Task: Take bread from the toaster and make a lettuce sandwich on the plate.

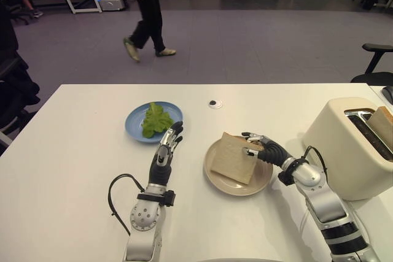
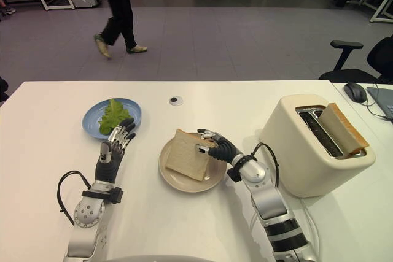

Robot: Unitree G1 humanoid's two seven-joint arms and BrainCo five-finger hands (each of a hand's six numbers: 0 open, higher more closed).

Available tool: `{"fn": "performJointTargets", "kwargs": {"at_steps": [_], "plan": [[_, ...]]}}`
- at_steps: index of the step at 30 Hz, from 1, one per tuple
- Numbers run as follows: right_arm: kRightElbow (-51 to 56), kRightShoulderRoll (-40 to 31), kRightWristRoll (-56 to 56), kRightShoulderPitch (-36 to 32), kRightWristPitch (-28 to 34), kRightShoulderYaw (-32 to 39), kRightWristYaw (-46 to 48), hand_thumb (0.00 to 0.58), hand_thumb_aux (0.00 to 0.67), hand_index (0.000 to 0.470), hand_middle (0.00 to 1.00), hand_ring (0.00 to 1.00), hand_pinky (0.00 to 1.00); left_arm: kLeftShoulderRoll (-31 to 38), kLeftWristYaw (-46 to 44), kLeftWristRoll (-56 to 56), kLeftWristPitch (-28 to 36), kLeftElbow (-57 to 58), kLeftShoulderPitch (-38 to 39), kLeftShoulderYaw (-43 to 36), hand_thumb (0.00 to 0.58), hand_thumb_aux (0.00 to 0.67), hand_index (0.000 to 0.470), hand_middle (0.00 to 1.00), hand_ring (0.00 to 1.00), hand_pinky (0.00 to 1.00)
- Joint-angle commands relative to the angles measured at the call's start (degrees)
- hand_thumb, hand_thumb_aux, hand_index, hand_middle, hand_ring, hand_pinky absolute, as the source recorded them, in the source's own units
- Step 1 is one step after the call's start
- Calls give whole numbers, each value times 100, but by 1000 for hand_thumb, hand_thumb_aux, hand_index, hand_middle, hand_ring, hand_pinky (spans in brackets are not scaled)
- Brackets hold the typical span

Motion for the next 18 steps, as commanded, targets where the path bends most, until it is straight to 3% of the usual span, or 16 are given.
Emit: {"fn": "performJointTargets", "kwargs": {"at_steps": [1,6,12,18], "plan": [[118,-119,-211,-44,5,-57,7,0,0,0,0,0,0,25,-9,10,76,-35,44,24,0,0,0,0,0,0],[-90,-47,-397,-110,-371,-314,-365,0,0,0,0,0,0,63,-30,-9,81,-28,3,62,0,0,0,0,0,0],[-917,443,-352,65,-1362,-635,-1042,0,0,0,0,0,0,224,-92,62,96,-100,-173,176,0,0,0,0,0,0],[-1625,1162,130,757,-1646,-789,-1382,0,0,0,0,0,0,1407,-10,994,497,618,-1790,801,0,0,0,0,0,0]]}}
